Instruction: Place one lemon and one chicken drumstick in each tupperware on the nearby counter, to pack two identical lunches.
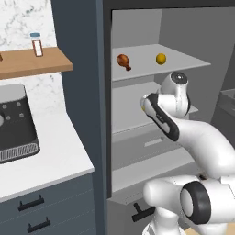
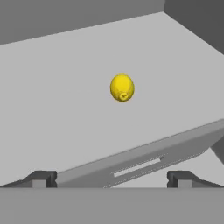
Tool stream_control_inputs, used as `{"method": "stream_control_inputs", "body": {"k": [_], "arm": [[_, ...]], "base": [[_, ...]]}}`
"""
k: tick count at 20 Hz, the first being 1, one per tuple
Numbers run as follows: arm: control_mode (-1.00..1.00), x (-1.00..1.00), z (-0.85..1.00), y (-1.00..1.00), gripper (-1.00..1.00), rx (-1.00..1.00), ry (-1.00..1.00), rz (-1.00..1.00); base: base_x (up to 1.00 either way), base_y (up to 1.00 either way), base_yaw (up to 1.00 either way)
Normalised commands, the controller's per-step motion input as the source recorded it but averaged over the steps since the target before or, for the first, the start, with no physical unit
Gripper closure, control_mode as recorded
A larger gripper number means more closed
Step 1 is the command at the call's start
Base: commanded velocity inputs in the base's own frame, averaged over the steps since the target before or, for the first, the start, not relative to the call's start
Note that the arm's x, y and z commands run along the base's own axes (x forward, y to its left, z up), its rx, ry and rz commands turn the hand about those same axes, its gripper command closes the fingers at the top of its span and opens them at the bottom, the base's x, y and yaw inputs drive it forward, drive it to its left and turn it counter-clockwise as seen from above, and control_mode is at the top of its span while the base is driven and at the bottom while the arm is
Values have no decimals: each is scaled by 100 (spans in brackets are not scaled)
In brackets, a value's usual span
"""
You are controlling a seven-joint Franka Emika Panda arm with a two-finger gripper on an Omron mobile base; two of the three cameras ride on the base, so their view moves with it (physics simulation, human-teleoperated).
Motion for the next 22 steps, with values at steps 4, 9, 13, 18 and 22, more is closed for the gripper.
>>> {"method": "stream_control_inputs", "body": {"k": [4,9,13,18,22], "arm": [[-100,17,-11,-12,-100,-4,3,22],[-100,15,-14,-10,-100,-4,10,20],[-100,14,-28,-2,-100,-4,6,13],[-100,33,-18,0,-100,-4,0,2],[-100,46,-19,0,-100,-2,0,0]], "base": [[0,0,0],[0,0,0],[0,0,0],[0,0,0],[0,0,0]]}}
